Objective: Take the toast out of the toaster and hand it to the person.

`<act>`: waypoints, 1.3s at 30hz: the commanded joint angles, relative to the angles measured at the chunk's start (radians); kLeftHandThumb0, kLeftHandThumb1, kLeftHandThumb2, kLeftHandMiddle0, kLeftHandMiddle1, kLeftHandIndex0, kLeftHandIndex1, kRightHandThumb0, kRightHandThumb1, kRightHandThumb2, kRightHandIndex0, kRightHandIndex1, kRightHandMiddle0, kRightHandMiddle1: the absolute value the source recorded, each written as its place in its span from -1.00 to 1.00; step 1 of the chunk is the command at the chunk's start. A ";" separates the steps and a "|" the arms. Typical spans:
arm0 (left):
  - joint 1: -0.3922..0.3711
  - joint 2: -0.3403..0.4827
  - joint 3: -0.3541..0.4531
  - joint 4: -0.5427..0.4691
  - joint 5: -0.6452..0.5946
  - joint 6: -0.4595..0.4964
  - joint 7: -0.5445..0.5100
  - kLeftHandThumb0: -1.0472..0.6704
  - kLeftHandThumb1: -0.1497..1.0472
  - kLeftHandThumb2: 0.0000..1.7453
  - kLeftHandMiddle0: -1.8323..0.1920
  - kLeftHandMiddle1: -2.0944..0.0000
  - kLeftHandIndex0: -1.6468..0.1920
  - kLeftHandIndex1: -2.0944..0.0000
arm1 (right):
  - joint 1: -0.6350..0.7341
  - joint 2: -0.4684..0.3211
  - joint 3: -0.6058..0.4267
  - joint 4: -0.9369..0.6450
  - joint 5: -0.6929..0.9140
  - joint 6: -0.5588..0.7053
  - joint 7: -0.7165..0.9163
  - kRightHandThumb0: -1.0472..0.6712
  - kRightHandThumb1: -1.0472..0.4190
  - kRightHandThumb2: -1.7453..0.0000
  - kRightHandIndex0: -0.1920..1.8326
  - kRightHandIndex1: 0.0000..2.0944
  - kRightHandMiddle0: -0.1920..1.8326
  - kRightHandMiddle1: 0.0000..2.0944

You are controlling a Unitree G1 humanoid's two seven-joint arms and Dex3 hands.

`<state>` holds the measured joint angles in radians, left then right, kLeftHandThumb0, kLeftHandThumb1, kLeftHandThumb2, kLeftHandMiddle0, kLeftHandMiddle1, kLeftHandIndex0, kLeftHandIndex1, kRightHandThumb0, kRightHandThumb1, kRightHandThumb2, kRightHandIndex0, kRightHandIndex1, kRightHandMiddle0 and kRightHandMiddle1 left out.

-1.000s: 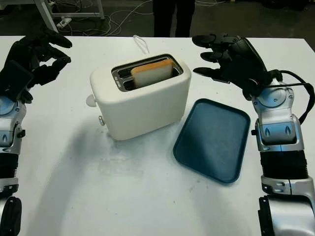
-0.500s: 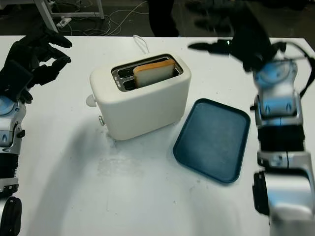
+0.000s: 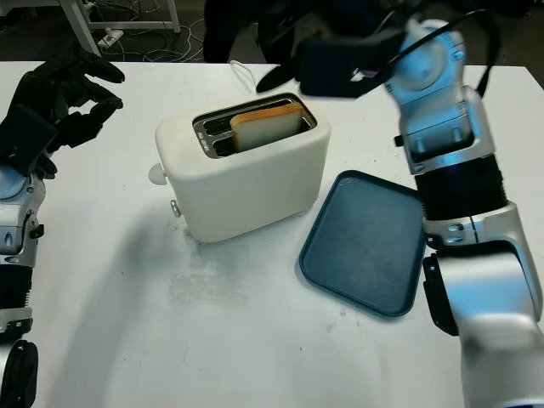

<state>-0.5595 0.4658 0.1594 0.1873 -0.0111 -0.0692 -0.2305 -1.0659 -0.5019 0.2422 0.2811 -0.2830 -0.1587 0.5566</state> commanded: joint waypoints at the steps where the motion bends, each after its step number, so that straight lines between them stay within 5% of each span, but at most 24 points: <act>1: 0.006 -0.004 0.003 -0.005 -0.002 0.000 0.003 -1.00 0.79 -0.76 0.52 -0.43 0.45 -0.32 | 0.009 0.009 0.027 0.008 -0.028 -0.012 0.013 -0.26 -0.33 0.99 0.06 -0.61 0.10 -0.86; 19: 0.012 -0.003 0.005 0.010 -0.002 -0.020 0.003 -1.00 0.79 -0.76 0.51 -0.41 0.44 -0.31 | 0.048 0.014 0.063 0.085 -0.097 -0.067 0.025 -0.25 -0.41 0.99 -0.14 -0.42 0.09 -0.93; 39: 0.009 -0.003 0.002 0.006 0.000 -0.013 0.002 -1.00 0.79 -0.75 0.50 -0.41 0.44 -0.31 | 0.062 -0.019 0.111 0.096 -0.215 -0.106 0.029 -0.23 -0.52 0.98 0.16 -0.36 0.25 -0.89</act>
<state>-0.5594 0.4654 0.1599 0.1914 -0.0109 -0.0728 -0.2294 -1.0221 -0.5092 0.3352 0.3826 -0.4867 -0.2756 0.5572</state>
